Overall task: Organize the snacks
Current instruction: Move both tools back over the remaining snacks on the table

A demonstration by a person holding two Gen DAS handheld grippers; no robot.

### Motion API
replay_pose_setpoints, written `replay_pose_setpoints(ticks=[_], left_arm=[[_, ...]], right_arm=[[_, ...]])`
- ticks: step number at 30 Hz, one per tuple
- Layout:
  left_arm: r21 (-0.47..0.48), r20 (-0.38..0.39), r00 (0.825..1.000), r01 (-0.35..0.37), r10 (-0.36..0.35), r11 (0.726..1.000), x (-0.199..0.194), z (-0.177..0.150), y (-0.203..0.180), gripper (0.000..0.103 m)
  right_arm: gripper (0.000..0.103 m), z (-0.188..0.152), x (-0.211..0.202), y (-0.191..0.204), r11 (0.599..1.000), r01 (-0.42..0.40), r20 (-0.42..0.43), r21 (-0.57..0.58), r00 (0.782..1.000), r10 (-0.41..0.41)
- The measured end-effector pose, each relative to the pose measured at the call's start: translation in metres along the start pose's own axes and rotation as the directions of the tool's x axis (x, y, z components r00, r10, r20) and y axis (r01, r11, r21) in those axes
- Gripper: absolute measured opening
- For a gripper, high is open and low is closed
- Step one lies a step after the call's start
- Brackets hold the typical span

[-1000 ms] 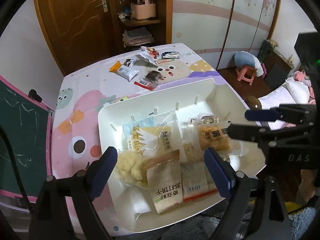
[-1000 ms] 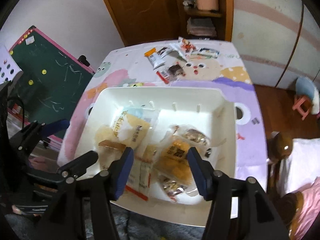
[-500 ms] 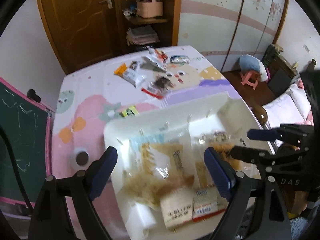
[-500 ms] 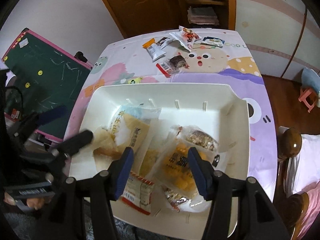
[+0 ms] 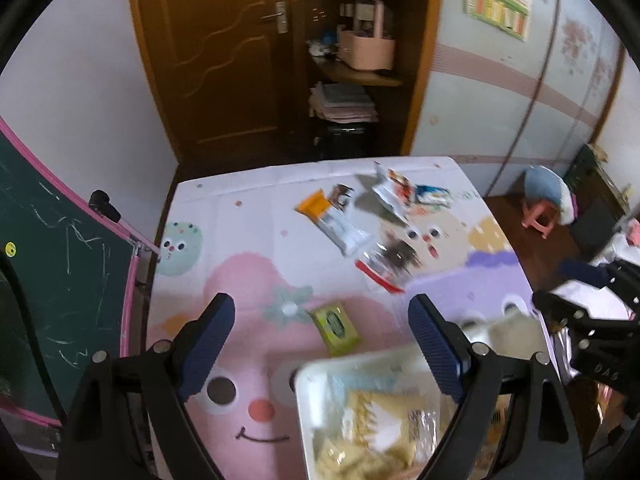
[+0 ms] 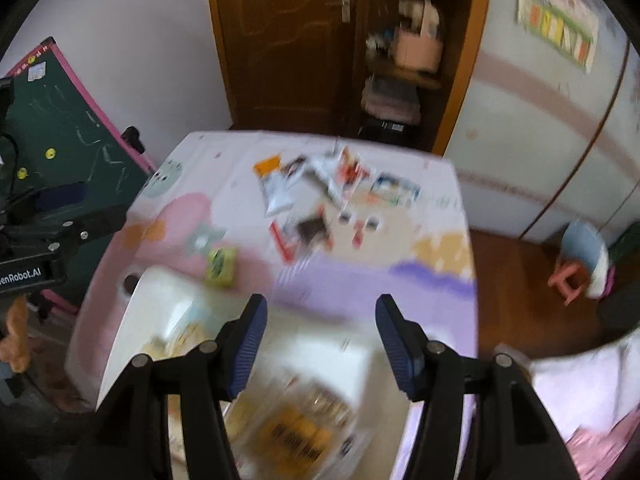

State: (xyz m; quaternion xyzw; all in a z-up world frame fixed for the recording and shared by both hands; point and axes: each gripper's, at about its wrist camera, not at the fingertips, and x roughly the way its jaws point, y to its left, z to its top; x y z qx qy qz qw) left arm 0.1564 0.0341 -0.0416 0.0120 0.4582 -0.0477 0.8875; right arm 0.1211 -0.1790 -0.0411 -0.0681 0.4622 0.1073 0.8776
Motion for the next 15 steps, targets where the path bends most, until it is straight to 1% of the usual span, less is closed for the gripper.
replay_pose_setpoints(ticks=[3,6,8,9,11,12,13,15], left_arm=[[-0.035,-0.038,0.999,0.000,-0.002,0.999,0.021,0.018,0.008,0.088],[-0.071,-0.079,0.997,-0.024,0.018,0.997,0.049,0.026,0.012,0.088],[-0.128,-0.134,0.991,-0.018,0.001,0.992,0.077,0.026,0.016,0.088],[-0.150,-0.154,0.988,-0.013,-0.011,0.989,0.086,0.024,0.016,0.088],[-0.222,-0.218,0.974,0.009,-0.059,0.975,0.114,0.018,0.018,0.088],[-0.260,-0.259,0.962,0.013,-0.083,0.966,0.130,0.012,0.018,0.088],[-0.275,-0.282,0.955,0.010,-0.091,0.961,0.140,0.008,0.016,0.087],[-0.283,-0.324,0.942,-0.013,-0.083,0.959,0.159,0.000,0.012,0.085]], right_arm=[[0.057,0.035,0.015,-0.008,1.000,0.024,0.006,-0.020,1.000,-0.024],[0.057,0.059,0.035,-0.014,0.999,0.039,-0.004,-0.012,0.999,-0.039],[0.057,0.074,0.056,-0.020,1.000,0.013,-0.027,0.006,1.000,-0.013],[0.057,0.081,0.071,-0.023,1.000,-0.013,-0.051,0.015,0.999,0.014],[0.057,0.087,0.098,-0.026,0.999,-0.037,-0.102,0.032,0.994,0.040],[0.057,0.088,0.111,-0.027,0.998,-0.045,-0.126,0.042,0.991,0.050],[0.057,0.089,0.126,-0.027,0.997,-0.057,-0.153,0.052,0.986,0.064],[0.057,0.085,0.161,-0.025,0.994,-0.092,-0.222,0.064,0.969,0.105]])
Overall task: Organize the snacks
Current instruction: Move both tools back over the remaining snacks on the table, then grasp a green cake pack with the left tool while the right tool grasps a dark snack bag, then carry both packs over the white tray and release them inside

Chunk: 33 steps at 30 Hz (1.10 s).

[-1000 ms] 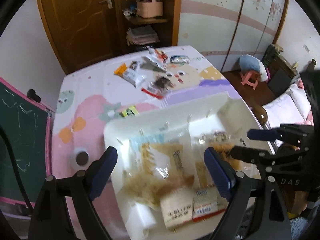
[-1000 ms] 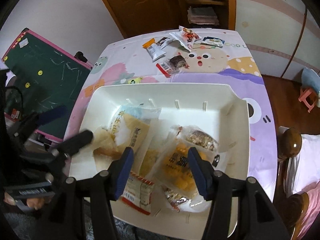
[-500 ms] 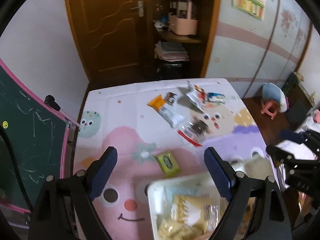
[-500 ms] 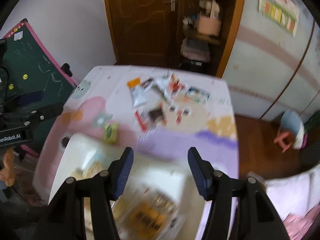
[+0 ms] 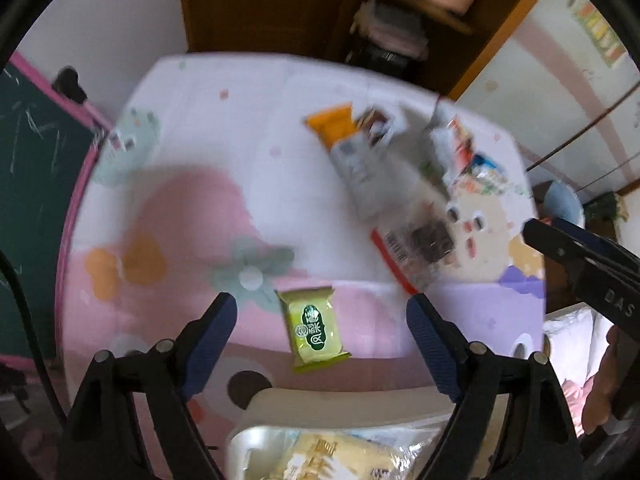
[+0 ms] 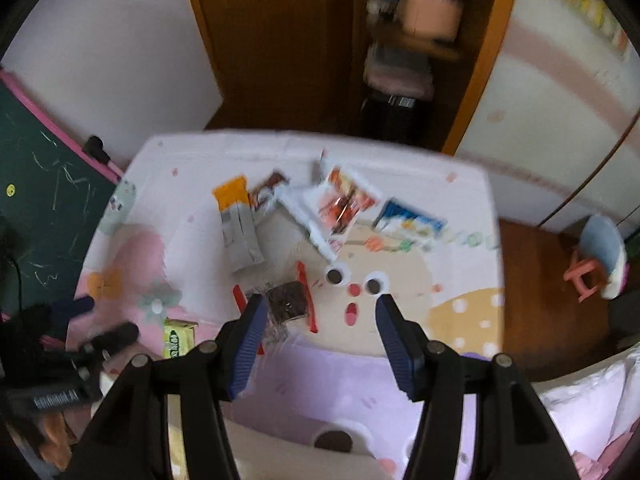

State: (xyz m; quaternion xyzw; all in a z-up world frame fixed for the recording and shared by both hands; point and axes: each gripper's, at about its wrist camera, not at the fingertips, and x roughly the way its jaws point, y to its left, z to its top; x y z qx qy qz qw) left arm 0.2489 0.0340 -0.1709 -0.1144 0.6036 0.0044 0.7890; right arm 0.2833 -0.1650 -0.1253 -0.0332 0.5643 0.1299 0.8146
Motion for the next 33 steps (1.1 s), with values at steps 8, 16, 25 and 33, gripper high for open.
replay_pose_setpoints(ticks=[8,16,25,33], left_arm=[[-0.029,-0.191,0.980,-0.062,0.056,0.998,0.064,-0.010,-0.009,0.079],[-0.047,-0.256,0.965,-0.070,0.056,0.996,0.091,-0.018,-0.008,0.073],[-0.031,-0.198,0.973,-0.127,0.119,0.991,0.088,-0.019,-0.020,0.043],[-0.063,-0.152,0.987,-0.058,0.048,0.996,0.078,-0.020,-0.017,0.034]], right_arm=[[0.057,-0.002,0.068,0.014,0.998,-0.058,-0.124,-0.003,0.991,0.057],[0.057,0.000,0.100,0.028,0.997,-0.040,-0.189,-0.062,0.982,0.028],[0.056,0.000,0.117,0.045,0.992,0.000,-0.227,-0.125,0.974,-0.029],[0.041,-0.006,0.113,0.046,0.993,-0.003,-0.233,-0.122,0.972,-0.026]])
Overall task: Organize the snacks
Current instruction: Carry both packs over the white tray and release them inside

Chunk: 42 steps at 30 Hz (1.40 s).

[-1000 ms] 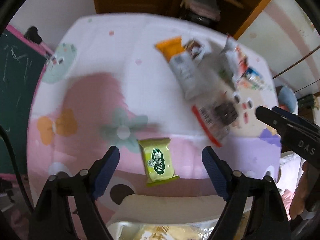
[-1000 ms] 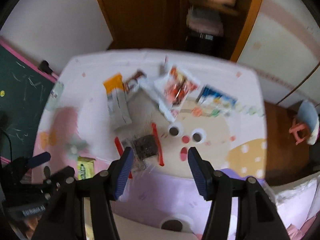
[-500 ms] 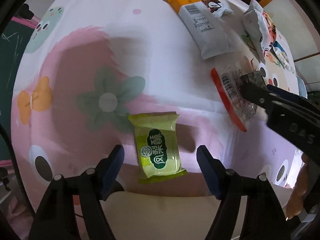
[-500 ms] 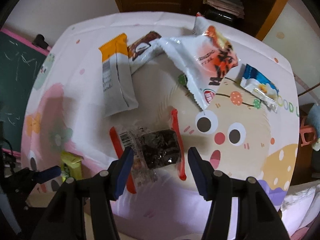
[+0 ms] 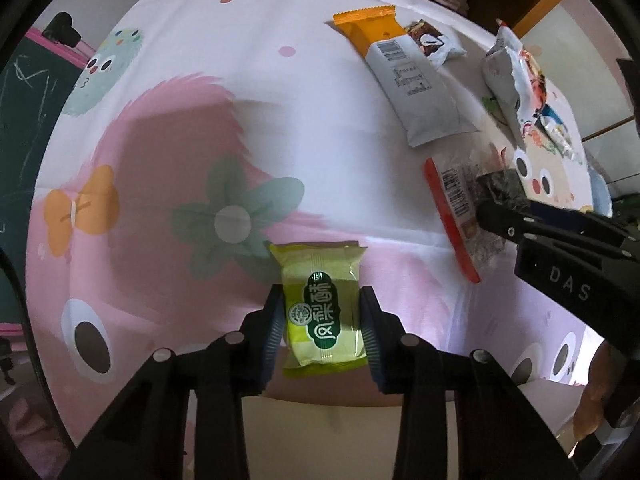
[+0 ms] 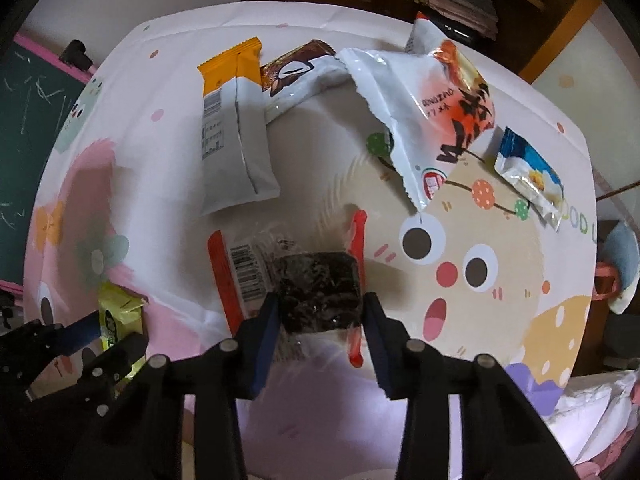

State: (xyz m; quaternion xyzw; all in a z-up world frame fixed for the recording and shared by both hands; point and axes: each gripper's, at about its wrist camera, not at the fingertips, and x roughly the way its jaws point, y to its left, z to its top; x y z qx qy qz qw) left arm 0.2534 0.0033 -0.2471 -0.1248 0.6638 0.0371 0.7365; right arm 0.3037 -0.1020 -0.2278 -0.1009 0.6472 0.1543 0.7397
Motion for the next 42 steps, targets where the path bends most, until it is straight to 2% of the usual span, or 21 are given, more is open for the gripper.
replay_pose_setpoints(ticks=[4,11,14,16,19,23,28,32,35,38,42], left_arm=[[-0.021,0.014,0.999,0.050,-0.050,0.999,-0.007,-0.009,0.010,0.034],[0.024,0.137,0.983,0.117,-0.119,0.993,-0.057,-0.020,0.002,0.034],[0.069,0.173,0.965,0.186,-0.195,0.980,-0.086,-0.032,0.002,0.034],[0.106,0.194,0.958,0.193,-0.211,0.975,-0.103,-0.042,0.002,0.034],[0.156,0.232,0.945,0.200,-0.232,0.967,-0.133,-0.063,0.010,0.034],[0.222,0.303,0.923,0.173,-0.236,0.960,-0.167,-0.093,0.013,0.034],[0.297,0.356,0.901,0.144,-0.249,0.944,-0.196,-0.132,0.014,0.034],[0.352,0.360,0.896,0.127,-0.259,0.928,-0.203,-0.161,0.016,0.035],[0.390,0.374,0.895,0.087,-0.244,0.917,-0.204,-0.186,0.019,0.035],[0.409,0.393,0.890,0.055,-0.231,0.911,-0.207,-0.207,0.022,0.035],[0.421,0.419,0.884,0.016,-0.209,0.907,-0.207,-0.225,0.023,0.035]], right_arm=[[0.040,-0.008,-0.010,-0.009,0.998,-0.034,0.021,0.046,0.999,0.033],[0.040,-0.031,-0.060,-0.033,0.985,-0.109,0.141,0.132,0.986,0.091],[0.040,-0.048,-0.092,-0.039,0.975,-0.163,0.219,0.152,0.967,0.128],[0.040,-0.062,-0.108,-0.050,0.968,-0.184,0.258,0.168,0.956,0.136],[0.040,-0.089,-0.136,-0.045,0.958,-0.224,0.325,0.180,0.933,0.157],[0.040,-0.125,-0.158,-0.029,0.955,-0.246,0.363,0.168,0.916,0.172],[0.040,-0.181,-0.190,-0.017,0.959,-0.239,0.403,0.154,0.901,0.160],[0.040,-0.225,-0.207,0.003,0.966,-0.218,0.443,0.141,0.886,0.135],[0.041,-0.257,-0.215,0.015,0.963,-0.223,0.474,0.149,0.871,0.128],[0.041,-0.284,-0.219,0.026,0.968,-0.174,0.506,0.178,0.860,0.062],[0.041,-0.309,-0.220,0.033,0.970,-0.129,0.511,0.207,0.859,0.005]])
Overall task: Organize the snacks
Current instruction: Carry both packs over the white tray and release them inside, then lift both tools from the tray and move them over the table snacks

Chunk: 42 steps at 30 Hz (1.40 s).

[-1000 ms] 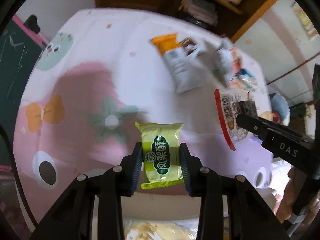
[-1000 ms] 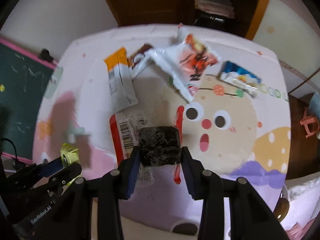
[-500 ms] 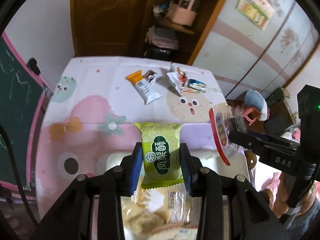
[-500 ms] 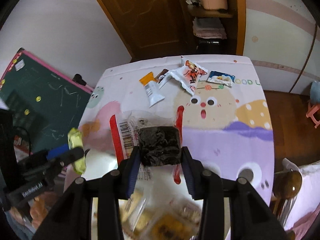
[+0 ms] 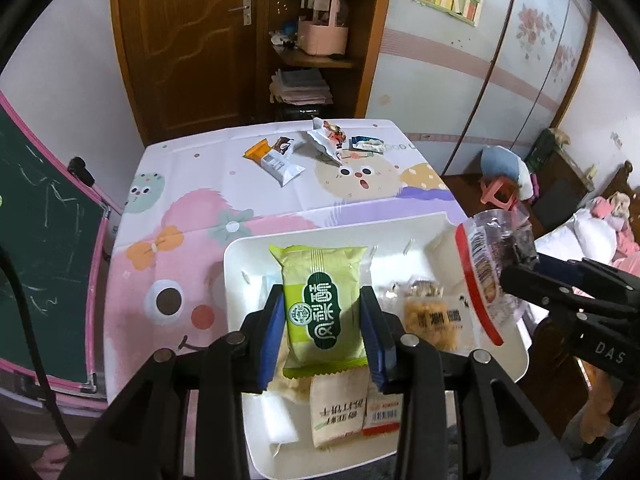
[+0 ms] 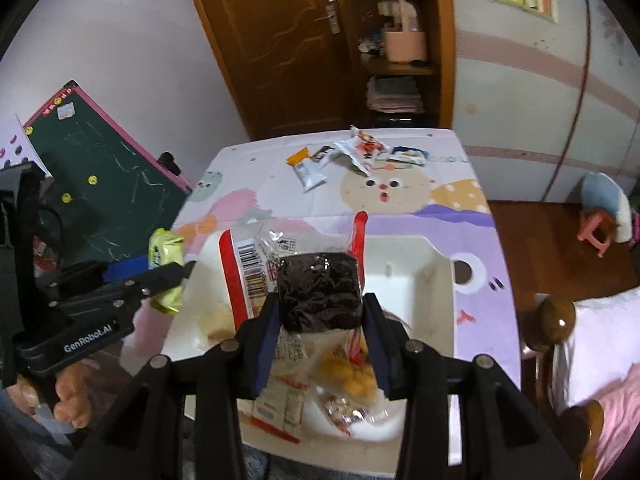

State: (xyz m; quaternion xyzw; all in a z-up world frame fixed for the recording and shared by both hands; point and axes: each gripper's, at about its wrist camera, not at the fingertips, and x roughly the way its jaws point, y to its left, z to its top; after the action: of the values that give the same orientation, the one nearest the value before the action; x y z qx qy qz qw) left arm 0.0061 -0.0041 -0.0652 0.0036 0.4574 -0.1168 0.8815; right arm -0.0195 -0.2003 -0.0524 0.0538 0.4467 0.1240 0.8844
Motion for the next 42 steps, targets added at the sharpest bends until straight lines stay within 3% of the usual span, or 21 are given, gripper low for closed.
replay_pose_setpoints(ticks=[5,19,21,23,28,42], left_arm=[[0.010,0.020,0.999,-0.029,0.029,1.000,-0.006,-0.012,-0.008,0.035],[0.026,-0.043,0.996,-0.074,0.075,0.997,0.016,-0.027,-0.015,0.035],[0.025,-0.049,0.995,-0.081,0.082,0.996,0.018,-0.027,-0.014,0.047],[0.014,-0.058,0.995,-0.075,0.075,0.997,0.020,-0.028,-0.014,0.094],[0.031,-0.019,0.996,-0.090,0.091,0.995,0.014,-0.027,-0.017,0.096],[0.018,-0.031,0.993,-0.113,0.114,0.993,0.017,-0.026,-0.014,0.096]], right_arm=[[0.041,-0.010,-0.005,-0.005,0.998,0.061,0.008,0.010,0.998,-0.061],[0.043,-0.030,0.022,-0.005,0.998,0.055,-0.125,0.023,0.991,-0.052],[0.045,-0.030,0.026,-0.007,0.997,0.067,-0.145,0.031,0.988,-0.062],[0.047,-0.031,0.029,-0.009,0.996,0.065,-0.156,0.052,0.986,-0.056],[0.049,-0.033,0.031,-0.008,0.996,0.056,-0.168,0.068,0.985,-0.044],[0.049,-0.036,0.037,-0.002,0.997,0.032,-0.201,0.067,0.979,-0.018]])
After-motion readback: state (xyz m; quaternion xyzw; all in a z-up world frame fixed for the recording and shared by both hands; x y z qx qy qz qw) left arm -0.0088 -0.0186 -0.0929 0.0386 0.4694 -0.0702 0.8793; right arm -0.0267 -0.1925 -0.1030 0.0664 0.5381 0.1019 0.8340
